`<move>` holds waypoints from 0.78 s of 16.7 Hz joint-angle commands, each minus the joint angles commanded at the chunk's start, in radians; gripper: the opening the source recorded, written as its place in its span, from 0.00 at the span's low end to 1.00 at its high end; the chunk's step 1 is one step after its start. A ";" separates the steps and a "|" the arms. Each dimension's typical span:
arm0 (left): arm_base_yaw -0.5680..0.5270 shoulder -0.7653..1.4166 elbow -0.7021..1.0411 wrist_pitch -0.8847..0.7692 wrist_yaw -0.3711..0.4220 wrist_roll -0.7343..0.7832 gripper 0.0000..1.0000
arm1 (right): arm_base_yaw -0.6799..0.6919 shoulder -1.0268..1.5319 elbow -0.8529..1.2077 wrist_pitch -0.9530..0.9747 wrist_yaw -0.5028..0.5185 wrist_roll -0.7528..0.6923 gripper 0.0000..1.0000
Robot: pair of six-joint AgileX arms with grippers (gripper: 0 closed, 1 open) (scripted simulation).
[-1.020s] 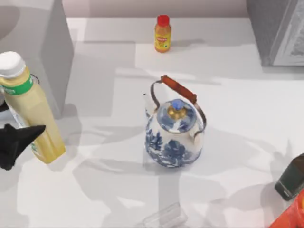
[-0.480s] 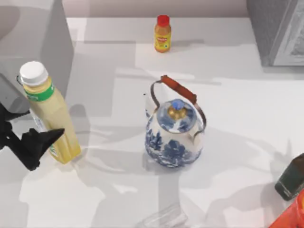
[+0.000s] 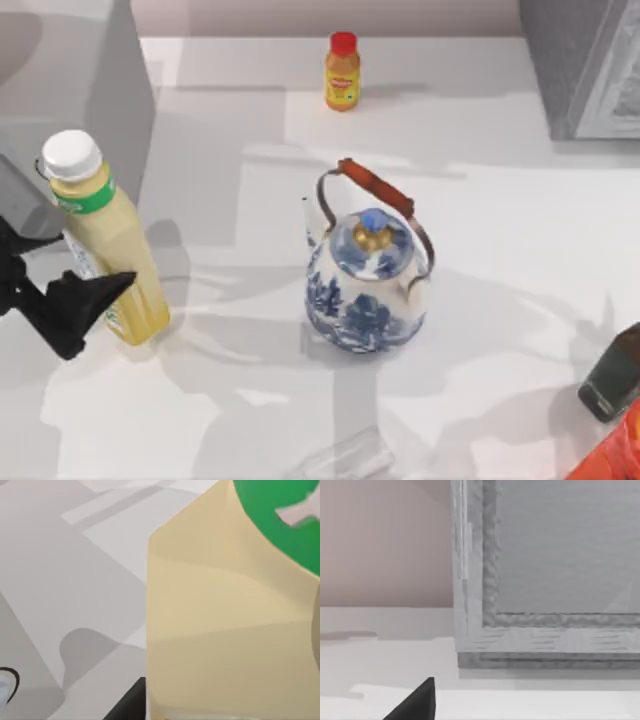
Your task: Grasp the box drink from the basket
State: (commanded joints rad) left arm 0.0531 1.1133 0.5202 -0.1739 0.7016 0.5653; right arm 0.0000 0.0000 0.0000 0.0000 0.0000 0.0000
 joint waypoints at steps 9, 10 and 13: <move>0.000 0.000 0.000 0.000 0.000 0.000 0.98 | 0.000 0.000 0.000 0.000 0.000 0.000 1.00; 0.000 0.000 0.000 0.000 0.000 0.000 1.00 | 0.000 0.000 0.000 0.000 0.000 0.000 1.00; 0.000 0.000 0.000 0.000 0.000 0.000 1.00 | 0.000 0.000 0.000 0.000 0.000 0.000 1.00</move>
State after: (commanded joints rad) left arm 0.0531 1.1133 0.5202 -0.1739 0.7016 0.5653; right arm 0.0000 0.0000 0.0000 0.0000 0.0000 0.0000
